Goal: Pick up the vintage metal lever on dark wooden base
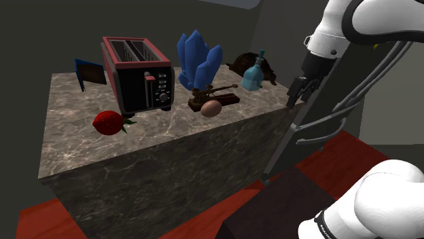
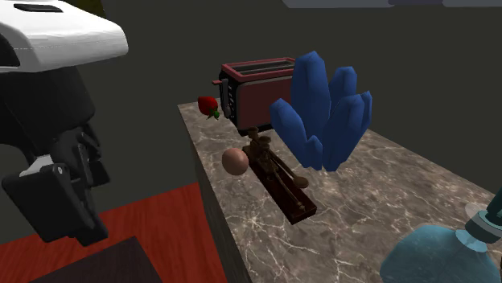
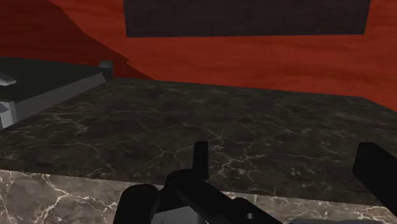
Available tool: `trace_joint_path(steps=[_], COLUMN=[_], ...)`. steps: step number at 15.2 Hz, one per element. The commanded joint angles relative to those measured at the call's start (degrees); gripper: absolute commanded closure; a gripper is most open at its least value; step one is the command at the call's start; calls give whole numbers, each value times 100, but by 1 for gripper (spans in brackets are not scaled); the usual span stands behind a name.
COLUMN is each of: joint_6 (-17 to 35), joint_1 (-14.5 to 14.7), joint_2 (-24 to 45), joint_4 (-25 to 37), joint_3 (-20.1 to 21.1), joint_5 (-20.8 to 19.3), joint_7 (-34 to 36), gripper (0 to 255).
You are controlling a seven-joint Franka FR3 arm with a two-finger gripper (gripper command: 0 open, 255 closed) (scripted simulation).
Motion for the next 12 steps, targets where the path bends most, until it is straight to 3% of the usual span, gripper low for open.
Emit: trace_joint_path(steps=[1, 6, 12], joint_6=[0, 570, 1018], joint_1=[0, 335, 746], joint_2=[0, 1103, 2480], joint_4=[0, 563, 1506], joint_3=[0, -518, -937], joint_5=[0, -222, -168], joint_7=[0, -1490, -3246], gripper=[0, 0, 0])
